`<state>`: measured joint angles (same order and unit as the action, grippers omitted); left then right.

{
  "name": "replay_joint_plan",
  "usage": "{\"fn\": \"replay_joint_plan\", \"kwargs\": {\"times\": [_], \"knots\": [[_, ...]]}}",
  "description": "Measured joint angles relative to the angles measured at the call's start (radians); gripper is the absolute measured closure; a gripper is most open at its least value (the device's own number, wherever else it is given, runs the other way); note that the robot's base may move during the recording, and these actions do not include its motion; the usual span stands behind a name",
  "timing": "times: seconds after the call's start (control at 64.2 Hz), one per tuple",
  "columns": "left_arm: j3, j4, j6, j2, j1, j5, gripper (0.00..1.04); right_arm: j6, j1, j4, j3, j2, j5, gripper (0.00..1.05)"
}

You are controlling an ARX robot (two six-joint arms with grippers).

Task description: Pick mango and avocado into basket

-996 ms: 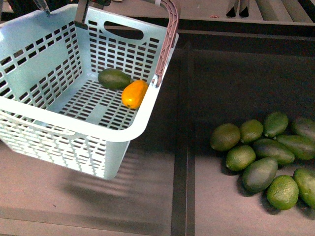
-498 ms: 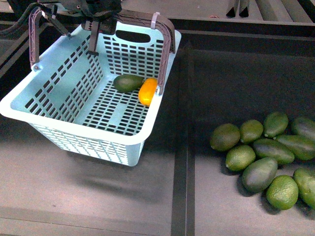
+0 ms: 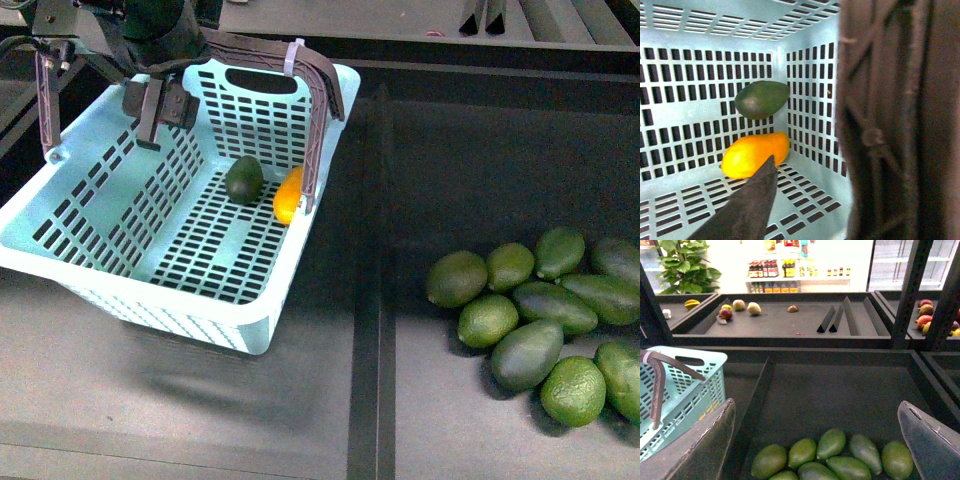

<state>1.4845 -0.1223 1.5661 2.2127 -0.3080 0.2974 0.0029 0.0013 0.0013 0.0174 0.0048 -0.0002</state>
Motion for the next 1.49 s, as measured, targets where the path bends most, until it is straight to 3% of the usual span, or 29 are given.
{"fn": "replay_joint_plan", "kwargs": {"times": [0.156,0.187,0.311,0.42,0.685,0.701,0.747,0.794,0.81,0.856,0.95,1.043,1.339,1.417,1.495], "knots": [[-0.148,0.067,0.082,-0.147,0.006,0.098,0.10,0.000,0.000,0.000,0.000,0.000,0.000,0.09],[-0.171,0.069,0.089,-0.178,0.008,0.113,0.07,0.000,0.000,0.000,0.000,0.000,0.000,0.09],[-0.264,0.034,0.124,-0.320,0.011,0.175,0.08,0.000,0.000,0.000,0.000,0.000,0.000,0.09],[-0.325,-0.120,0.162,-0.439,0.001,0.237,0.08,0.000,0.000,0.000,0.000,0.000,0.000,0.09],[-0.339,-0.159,0.189,-0.478,-0.007,0.245,0.08,0.000,0.000,0.000,0.000,0.000,0.000,0.09],[-0.375,-0.068,0.103,-0.483,-0.002,0.200,0.12,0.000,0.000,0.000,0.000,0.000,0.000,0.09],[-0.612,0.445,-0.308,-0.524,0.029,-0.003,0.28,0.000,0.000,0.000,0.000,0.000,0.000,0.09],[-0.814,0.859,-0.753,-0.565,0.059,-0.065,0.42,0.000,0.000,0.000,0.000,0.000,0.002,0.09],[-0.867,0.964,-0.927,-0.590,0.072,-0.074,0.47,0.000,0.000,0.000,0.000,0.000,0.002,0.09],[-0.962,1.125,-1.224,-0.681,0.102,-0.095,0.62,0.000,0.000,0.000,0.000,0.000,0.002,0.09],[-1.073,1.157,-1.447,-0.781,0.137,-0.129,0.83,0.000,0.000,0.000,0.000,0.000,0.002,0.09],[-1.165,1.156,-1.515,-0.843,0.160,-0.158,1.03,0.000,0.000,0.000,0.000,0.000,0.002,0.09],[-1.358,1.157,-1.549,-1.047,0.225,-0.219,1.03,0.000,0.000,0.000,0.000,0.000,0.001,0.09],[-1.395,1.112,-1.552,-1.115,0.272,-0.287,1.03,0.000,0.000,0.000,0.000,0.000,0.001,0.09],[-1.415,1.061,-1.553,-1.192,0.302,-0.290,1.03,0.000,0.000,0.000,0.000,0.000,0.002,0.09]]}}
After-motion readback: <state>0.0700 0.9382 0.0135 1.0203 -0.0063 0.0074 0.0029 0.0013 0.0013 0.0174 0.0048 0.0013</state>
